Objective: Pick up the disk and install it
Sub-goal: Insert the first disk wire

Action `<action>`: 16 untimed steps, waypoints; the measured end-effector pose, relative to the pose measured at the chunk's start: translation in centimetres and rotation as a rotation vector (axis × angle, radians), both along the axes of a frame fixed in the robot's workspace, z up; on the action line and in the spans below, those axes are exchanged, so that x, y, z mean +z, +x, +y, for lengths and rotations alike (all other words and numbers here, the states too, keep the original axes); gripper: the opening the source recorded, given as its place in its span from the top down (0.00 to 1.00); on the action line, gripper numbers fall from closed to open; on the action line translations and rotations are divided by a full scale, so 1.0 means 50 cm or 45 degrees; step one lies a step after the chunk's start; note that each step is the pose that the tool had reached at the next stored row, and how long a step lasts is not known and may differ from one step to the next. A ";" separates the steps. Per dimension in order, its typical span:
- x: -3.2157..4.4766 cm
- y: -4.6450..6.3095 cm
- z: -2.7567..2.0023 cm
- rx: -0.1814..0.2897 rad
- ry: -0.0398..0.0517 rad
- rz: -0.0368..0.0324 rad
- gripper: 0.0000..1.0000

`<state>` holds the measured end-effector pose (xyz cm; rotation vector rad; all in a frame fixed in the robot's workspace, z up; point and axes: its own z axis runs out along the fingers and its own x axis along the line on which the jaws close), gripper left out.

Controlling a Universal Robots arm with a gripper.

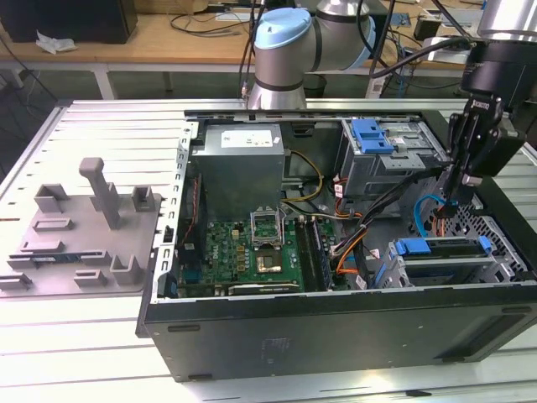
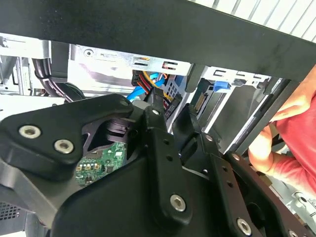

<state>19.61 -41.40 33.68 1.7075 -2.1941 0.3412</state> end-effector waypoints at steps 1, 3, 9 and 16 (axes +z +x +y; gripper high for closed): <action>0.000 0.000 0.0000 0.000 0.000 0.0000 0.73; 0.000 0.000 0.0000 0.000 0.000 0.0000 0.83; 0.000 0.000 0.0000 0.000 0.000 0.0000 0.83; 0.017 -0.013 -0.0264 0.000 0.005 -0.0101 0.83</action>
